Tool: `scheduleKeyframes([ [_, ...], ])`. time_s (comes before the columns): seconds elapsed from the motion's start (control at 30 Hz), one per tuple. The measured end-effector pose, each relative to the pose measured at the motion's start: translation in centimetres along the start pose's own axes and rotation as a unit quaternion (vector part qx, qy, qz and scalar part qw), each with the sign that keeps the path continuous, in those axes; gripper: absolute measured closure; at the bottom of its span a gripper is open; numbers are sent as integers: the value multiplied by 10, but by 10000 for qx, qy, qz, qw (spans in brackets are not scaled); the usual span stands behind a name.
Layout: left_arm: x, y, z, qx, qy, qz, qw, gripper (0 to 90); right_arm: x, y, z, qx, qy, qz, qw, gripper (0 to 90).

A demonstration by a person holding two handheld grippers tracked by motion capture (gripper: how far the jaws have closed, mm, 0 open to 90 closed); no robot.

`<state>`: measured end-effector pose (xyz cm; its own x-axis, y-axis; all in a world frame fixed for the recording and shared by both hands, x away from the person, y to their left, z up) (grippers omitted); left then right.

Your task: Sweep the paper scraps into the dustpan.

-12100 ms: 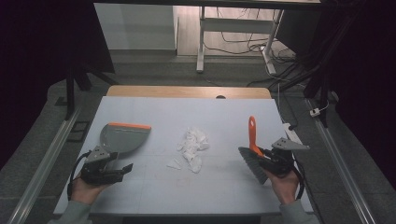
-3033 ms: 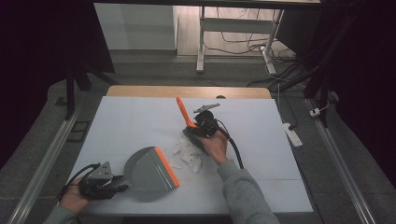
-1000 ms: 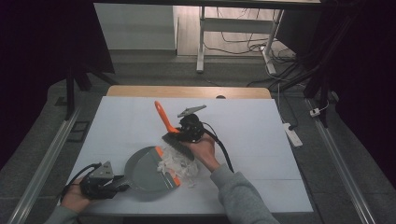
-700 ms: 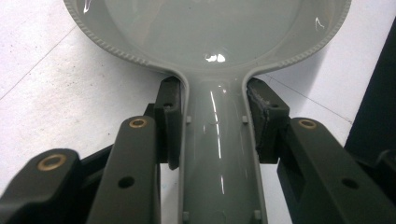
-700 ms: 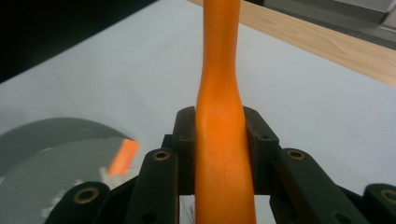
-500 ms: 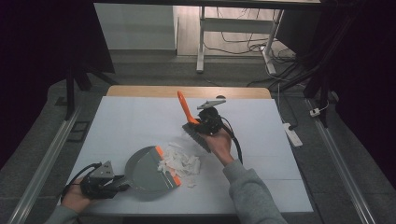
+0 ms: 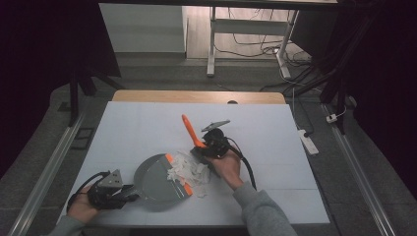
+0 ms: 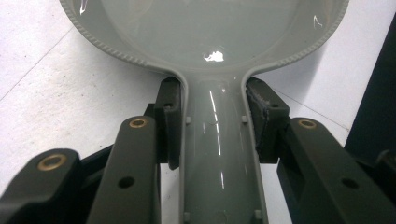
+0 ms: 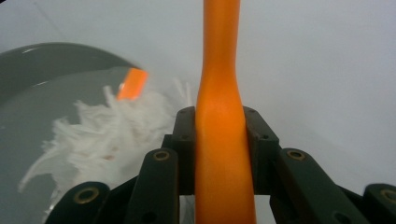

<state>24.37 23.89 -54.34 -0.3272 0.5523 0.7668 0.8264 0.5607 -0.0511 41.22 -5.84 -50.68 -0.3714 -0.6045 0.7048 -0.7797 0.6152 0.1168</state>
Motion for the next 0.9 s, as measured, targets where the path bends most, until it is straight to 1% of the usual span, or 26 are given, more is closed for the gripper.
scheduleKeyframes([
  [0.03, 0, 0, 0, -4, 7, 3, 10000, 616, -9, 12, -3, 101, 12, -93, 9999, 704],
  [0.07, -1, 0, 0, -7, 11, -1, 10000, 616, -13, 19, -6, 141, 10, -165, 9998, 704],
  [0.1, -1, 0, 0, -6, 13, 1, 10000, 616, -13, 19, -6, 141, 10, -165, 9998, 704],
  [0.13, -1, 0, 0, -25, 31, 5, 10000, 616, -21, 32, -11, 186, -22, -360, 9992, 704],
  [0.2, -1, 0, -1, -2, 8, 5, 10000, 616, -29, 47, -16, 196, -39, -614, 9979, 704],
  [0.27, -2, 0, -1, 0, 7, 7, 10000, 616, -33, 60, -21, 223, -96, -903, 9956, 704],
  [0.33, -1, 0, -1, 8, 3, 9, 10000, 616, -29, 67, -26, 309, -250, -989, 9943, 704],
  [0.37, -2, 0, -1, 16, 4, 13, 10000, 616, -25, 68, -29, 316, -352, -1017, 9937, 704],
  [0.4, -2, 0, -1, 17, 4, 13, 10000, 616, -25, 68, -29, 316, -352, -1017, 9937, 704],
  [0.43, -2, 0, -1, 16, 5, 13, 10000, 616, -13, 65, -34, 338, -553, -953, 9933, 703],
  [0.47, -2, 0, -1, 20, 10, 14, 10000, 616, -6, 60, -36, 353, -665, -864, 9934, 704],
  [0.5, -2, 0, -1, 20, 8, 12, 10000, 616, -6, 60, -36, 353, -665, -864, 9934, 704],
  [0.53, -2, 0, -1, 22, 8, 13, 10000, 616, -1, 56, -37, 335, -721, -803, 9936, 704],
  [0.57, -2, 0, -1, 21, 8, 10, 10000, 616, 11, 42, -39, 244, -844, -631, 9941, 704],
  [0.6, -2, 0, -1, 22, 6, 9, 10000, 616, 15, 37, -39, 206, -868, -577, 9943, 703],
  [0.63, -2, 0, -1, 21, 4, 9, 10000, 616, 15, 37, -39, 206, -868, -577, 9943, 703],
  [0.7, -1, 0, -1, 17, 2, 6, 10000, 616, 22, 22, -37, 165, -886, -375, 9952, 703],
  [0.83, -1, 0, -1, 15, 1, 6, 10000, 615, 28, 1, -30, -6, -872, -136, 9961, 703],
  [0.9, -2, 1, -1, 20, 5, 5, 10000, 615, 28, -7, -25, -74, -827, -38, 9965, 704],
])
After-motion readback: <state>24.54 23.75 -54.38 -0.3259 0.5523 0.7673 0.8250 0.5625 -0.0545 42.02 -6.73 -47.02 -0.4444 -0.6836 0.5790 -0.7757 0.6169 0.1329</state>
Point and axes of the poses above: each handheld gripper's, and its own axes: x roughly backward along the jaws, z roughly out of its underside, y roughly to its left, the point moved 3 cm from there along -x, roughly forward along the jaws, and after that the axes turned 2 degrees about -y, right-handed, at the moved point
